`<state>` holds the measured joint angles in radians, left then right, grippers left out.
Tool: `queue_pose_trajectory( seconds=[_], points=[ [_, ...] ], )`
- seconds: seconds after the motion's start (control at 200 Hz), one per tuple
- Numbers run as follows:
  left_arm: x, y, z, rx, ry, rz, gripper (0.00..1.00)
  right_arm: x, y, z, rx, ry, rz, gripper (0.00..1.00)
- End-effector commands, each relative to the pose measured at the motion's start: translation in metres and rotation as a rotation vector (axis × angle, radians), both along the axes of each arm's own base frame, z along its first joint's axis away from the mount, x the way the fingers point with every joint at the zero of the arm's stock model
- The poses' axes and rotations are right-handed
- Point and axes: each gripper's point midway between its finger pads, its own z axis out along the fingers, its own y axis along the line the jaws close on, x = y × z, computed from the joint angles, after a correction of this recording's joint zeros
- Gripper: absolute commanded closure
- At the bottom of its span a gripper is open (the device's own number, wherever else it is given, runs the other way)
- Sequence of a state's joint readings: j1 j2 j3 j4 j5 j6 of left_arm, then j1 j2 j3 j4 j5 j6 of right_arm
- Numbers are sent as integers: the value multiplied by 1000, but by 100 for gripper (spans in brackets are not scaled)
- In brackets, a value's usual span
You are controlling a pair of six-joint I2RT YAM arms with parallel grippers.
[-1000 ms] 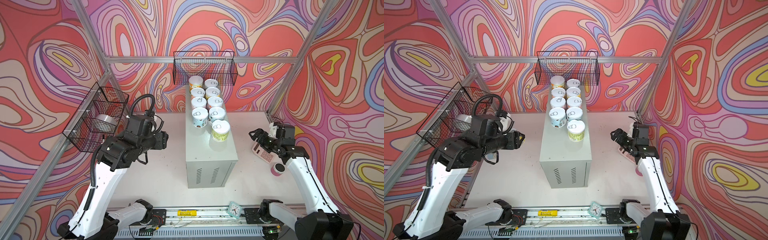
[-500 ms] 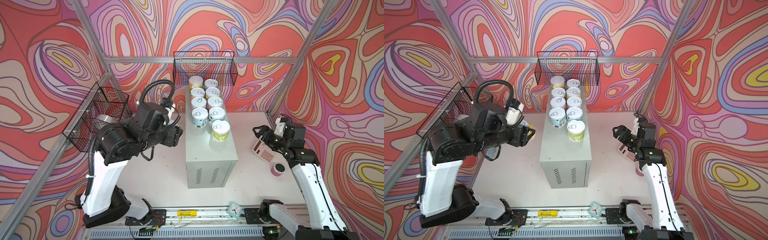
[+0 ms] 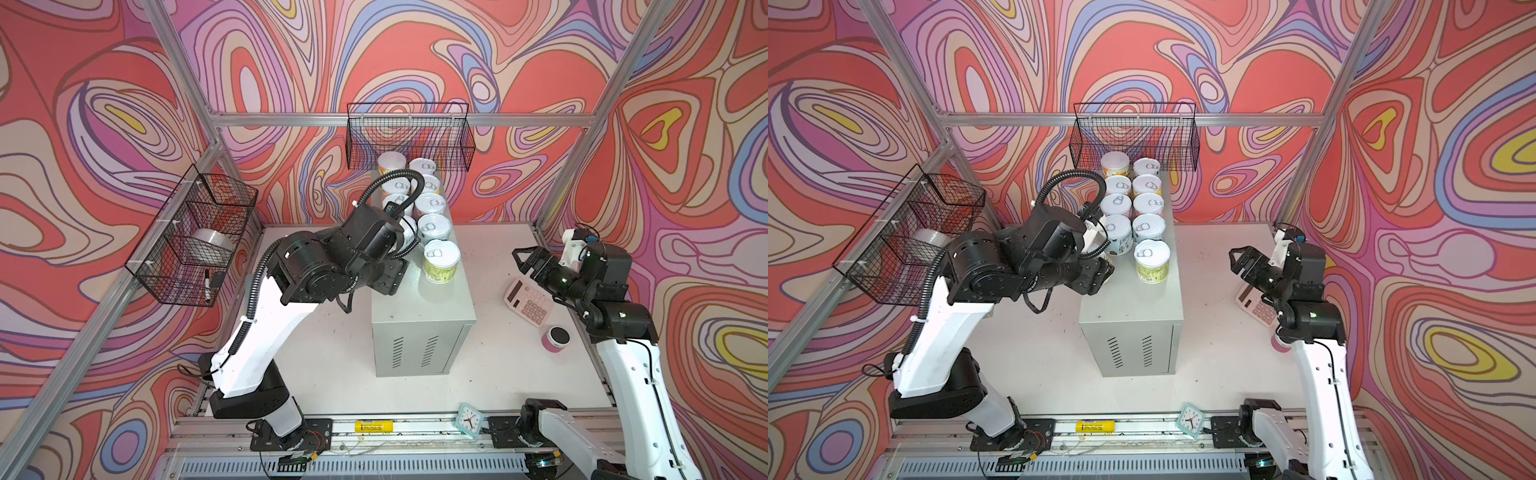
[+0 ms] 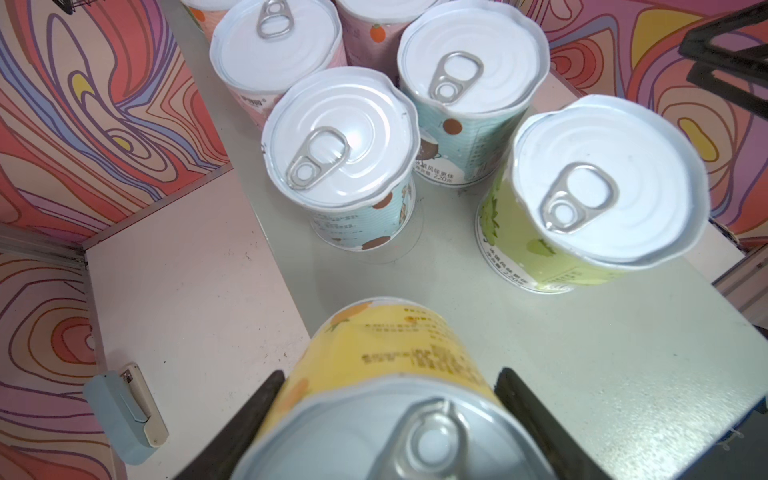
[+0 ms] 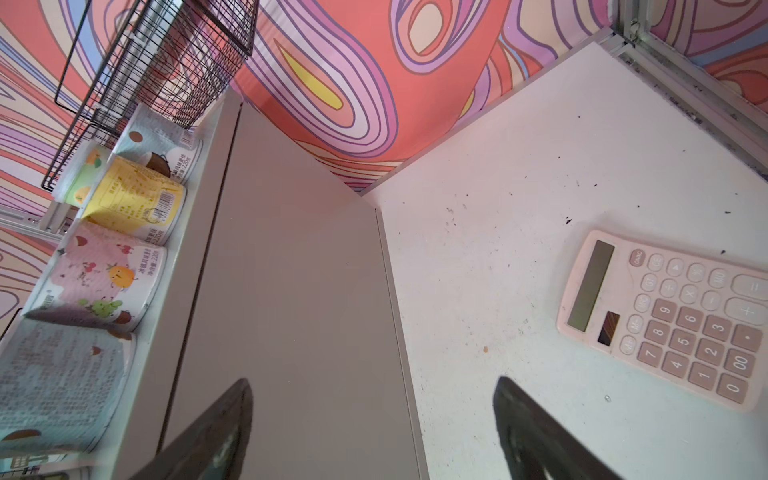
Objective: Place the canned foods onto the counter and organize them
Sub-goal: 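Lift the yellow can with the left gripper over the cabinet top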
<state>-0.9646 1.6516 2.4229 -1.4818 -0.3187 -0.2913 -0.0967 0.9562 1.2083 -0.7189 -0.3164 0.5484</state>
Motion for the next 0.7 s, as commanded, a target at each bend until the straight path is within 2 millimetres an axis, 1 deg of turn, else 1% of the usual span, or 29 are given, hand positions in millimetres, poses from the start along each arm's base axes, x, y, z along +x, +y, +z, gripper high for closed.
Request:
queue_pose_trajectory(
  seconds=[0.0,0.115,0.265,0.386,0.411,0.546,0.556,0.566,0.581,0.666,0.676,0.696],
  points=[
    [7,-14,8,-38,-38,-2,100,-5,1,14,-21,-33,16,7],
    [11,-22,0,-24,-21,-5,100,-6,2,18,-22,-46,22,6],
    [16,-29,-5,-11,-16,-8,100,-6,4,21,-20,-55,31,7],
    [19,-37,-14,11,1,-24,100,-6,6,23,-12,-61,39,6],
    [19,-38,-15,15,3,-25,98,-7,6,23,-12,-63,40,6],
    [24,-42,-18,24,-1,-19,78,-7,6,21,-5,-61,40,6],
    [24,-42,-18,24,-2,-19,74,-7,7,21,-4,-61,40,6],
    [24,-42,-18,22,-3,-18,68,-7,7,21,-2,-60,40,6],
    [25,-42,-18,21,-5,-18,63,-7,7,21,-1,-61,41,6],
    [26,-41,-16,21,-20,-13,52,-7,7,19,3,-59,42,6],
    [27,-41,-15,22,-21,-12,50,-7,7,19,4,-58,42,6],
    [27,-41,-15,23,-25,-11,42,-6,7,19,4,-57,42,6]
  ],
)
